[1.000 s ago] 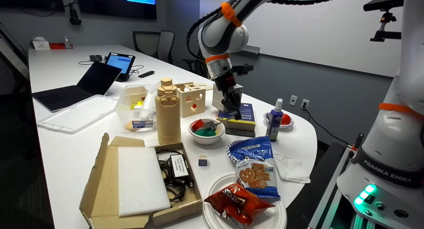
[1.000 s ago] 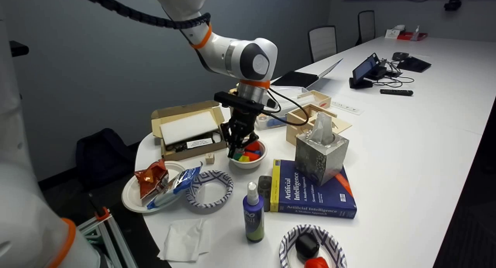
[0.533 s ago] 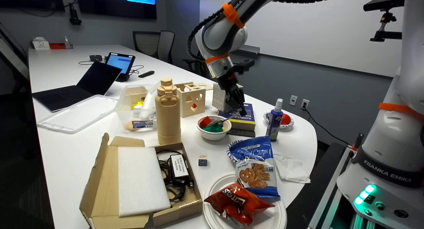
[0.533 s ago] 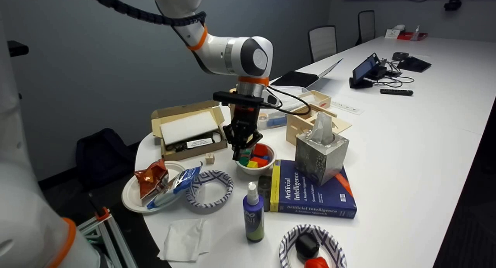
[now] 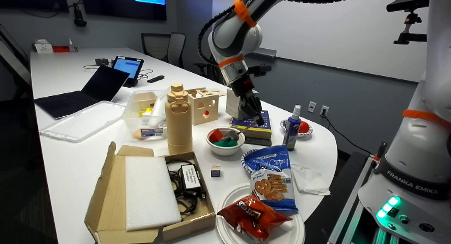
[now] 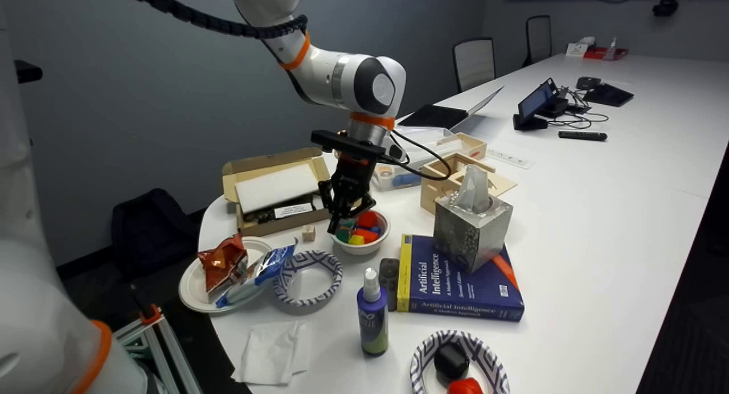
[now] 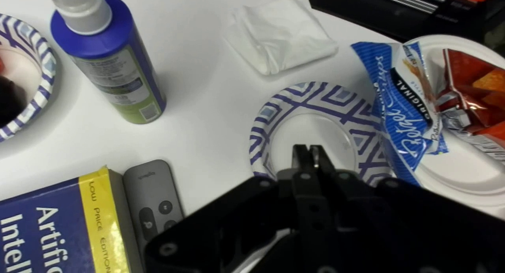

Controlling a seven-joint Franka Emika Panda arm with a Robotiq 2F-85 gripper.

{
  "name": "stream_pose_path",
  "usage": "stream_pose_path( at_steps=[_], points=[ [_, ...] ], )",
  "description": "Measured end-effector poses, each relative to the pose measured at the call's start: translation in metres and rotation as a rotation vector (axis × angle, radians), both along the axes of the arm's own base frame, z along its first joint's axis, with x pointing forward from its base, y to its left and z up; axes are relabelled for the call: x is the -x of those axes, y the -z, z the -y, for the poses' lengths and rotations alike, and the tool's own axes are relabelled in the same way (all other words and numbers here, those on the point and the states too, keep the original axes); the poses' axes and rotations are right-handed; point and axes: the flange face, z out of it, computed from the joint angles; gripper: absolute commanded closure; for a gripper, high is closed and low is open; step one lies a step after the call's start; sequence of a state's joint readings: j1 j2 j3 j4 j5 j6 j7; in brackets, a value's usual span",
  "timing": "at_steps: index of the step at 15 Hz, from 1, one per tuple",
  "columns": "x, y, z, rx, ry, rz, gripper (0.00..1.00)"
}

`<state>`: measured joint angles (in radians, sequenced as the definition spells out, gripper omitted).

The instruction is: Use the cake spatula to stir the blocks in the white bowl.

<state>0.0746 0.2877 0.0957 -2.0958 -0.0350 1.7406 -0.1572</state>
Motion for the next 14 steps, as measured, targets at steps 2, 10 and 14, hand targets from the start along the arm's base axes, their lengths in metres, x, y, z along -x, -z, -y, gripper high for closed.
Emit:
stream_pose_path(
  at_steps=[2,10,14],
  points=[
    [-0.003,-0.003,-0.002,-0.052,0.021,0.002,0.99],
    [-0.019,-0.014,0.009,0.037,0.03,0.092,0.99],
    [-0.016,-0.017,0.011,0.108,0.015,0.08,0.99]
  ],
)
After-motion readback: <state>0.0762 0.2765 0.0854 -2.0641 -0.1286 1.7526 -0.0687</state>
